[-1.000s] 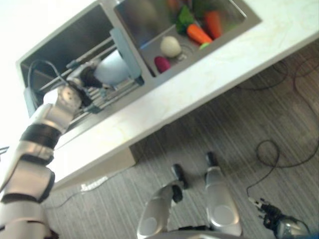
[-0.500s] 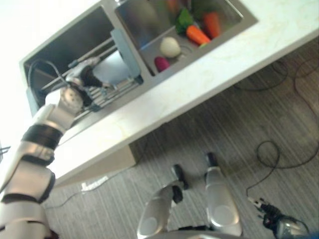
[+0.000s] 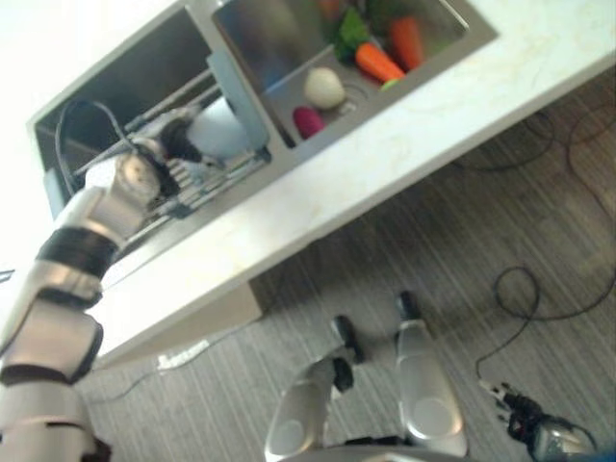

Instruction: Place the dishes in the dishwasher.

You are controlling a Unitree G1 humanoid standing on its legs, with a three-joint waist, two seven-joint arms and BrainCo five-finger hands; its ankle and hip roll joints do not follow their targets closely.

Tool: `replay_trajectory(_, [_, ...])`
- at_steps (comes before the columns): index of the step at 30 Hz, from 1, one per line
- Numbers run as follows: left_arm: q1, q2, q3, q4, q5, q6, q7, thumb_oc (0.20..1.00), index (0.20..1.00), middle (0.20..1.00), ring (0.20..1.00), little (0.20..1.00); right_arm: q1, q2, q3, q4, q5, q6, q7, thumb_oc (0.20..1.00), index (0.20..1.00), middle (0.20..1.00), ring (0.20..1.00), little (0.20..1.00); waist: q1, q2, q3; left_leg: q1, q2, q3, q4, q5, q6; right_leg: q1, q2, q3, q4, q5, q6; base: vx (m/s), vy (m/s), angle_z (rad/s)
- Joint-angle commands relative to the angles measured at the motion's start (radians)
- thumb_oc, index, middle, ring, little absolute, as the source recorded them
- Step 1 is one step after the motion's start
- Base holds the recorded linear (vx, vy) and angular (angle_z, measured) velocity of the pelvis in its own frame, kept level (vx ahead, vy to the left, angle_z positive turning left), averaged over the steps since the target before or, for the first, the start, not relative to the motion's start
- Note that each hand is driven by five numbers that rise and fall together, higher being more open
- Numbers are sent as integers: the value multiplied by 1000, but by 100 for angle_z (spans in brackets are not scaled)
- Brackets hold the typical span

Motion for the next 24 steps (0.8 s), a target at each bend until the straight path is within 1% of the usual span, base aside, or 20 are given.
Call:
replay_trajectory(1, [-26,45,-39,36,82,16,-21,1000,1000,1000,1000,1000,38,-36,4,-1,13,18,4,1000,1000,1000,1000,1000,-38,-10,-36,-67,44,-91,109,-75,-82,-6,-76,-6,-65,51,86,0,0,0])
replay_trajectory(2, [-35,44,-48,45,99,19,-30,1000,1000,1000,1000,1000,37,-38,5,1,13,17,5,1000,1000,1000,1000,1000,-40,-9,-34,-70,45,-91,109,-74,-82,-9,-75,-4,-65,53,85,0,0,0])
replay_trajectory(3, [-45,45,-59,51,111,20,-42,489,489,489,489,489,38,-39,4,1,10,16,7,1000,1000,1000,1000,1000,-43,-9,-31,-73,45,-90,109,-73,-83,-13,-73,-1,-65,54,85,-2,9,-3])
replay_trajectory(4, [-55,48,-68,53,111,21,-56,200,200,200,200,200,40,-42,3,2,11,13,9,1000,1000,1000,1000,1000,-46,-7,-28,-74,45,-91,109,-72,-84,-16,-72,2,-65,56,85,0,0,0])
replay_trajectory(6, [-61,51,-85,55,125,30,-74,200,200,200,200,200,43,-44,1,0,15,-1,13,1000,1000,1000,1000,1000,-50,-5,-24,-75,44,-93,109,-73,-83,-17,-71,5,-65,56,86,0,0,0])
replay_trajectory(9, [-68,38,-100,119,145,6,-109,200,200,200,200,200,39,-53,8,-19,18,-9,12,1000,1000,1000,1000,1000,-59,-3,-22,-75,46,-90,109,-70,-84,-20,-69,9,-65,58,84,5,27,0])
replay_trajectory(11, [-61,30,-104,144,157,16,-141,200,200,200,200,200,36,-58,10,-31,18,-8,11,1000,1000,1000,1000,1000,-64,-3,-23,-74,47,-87,109,-70,-84,-22,-69,11,-65,59,83,5,38,0])
replay_trajectory(13, [-50,22,-102,162,135,21,-145,200,200,200,200,200,33,-59,11,-39,16,-4,10,1000,1000,1000,1000,1000,-66,-3,-24,-75,48,-84,109,-70,-84,-23,-69,11,-65,58,83,-12,23,-6])
replay_trajectory(16, [-43,12,-92,174,134,2,-137,200,200,200,200,200,31,-56,13,-42,12,-2,9,1000,1000,1000,1000,1000,-65,-5,-29,-75,50,-83,109,-72,-85,-22,-68,8,-65,56,83,-37,22,-4])
replay_trajectory(19, [-43,32,-91,150,104,12,-103,200,200,200,200,200,39,-55,9,-33,10,-12,8,1000,1000,1000,1000,1000,-59,0,-41,-67,51,-83,109,-78,-85,-12,-72,-2,-65,49,84,-27,19,0])
replay_trajectory(20, [-43,39,-87,140,93,23,-76,200,200,200,200,200,43,-53,7,-26,8,-18,7,1000,1000,1000,1000,1000,-55,3,-48,-61,51,-83,109,-81,-84,-4,-74,-6,-65,45,85,-15,38,4])
replay_trajectory(22, [-34,55,-59,123,52,59,4,200,200,200,200,200,54,-45,1,-15,3,-34,1,1000,1000,1000,1000,1000,-47,9,-68,-45,50,-83,109,-89,-83,16,-76,-17,-65,34,85,9,43,12])
replay_trajectory(24, [-16,77,-11,109,66,128,104,200,200,200,200,200,73,-35,-9,-6,-1,-52,-14,1000,1000,1000,1000,1000,-40,18,-96,-25,51,-81,109,-97,-83,43,-78,-32,-65,20,86,43,46,16])
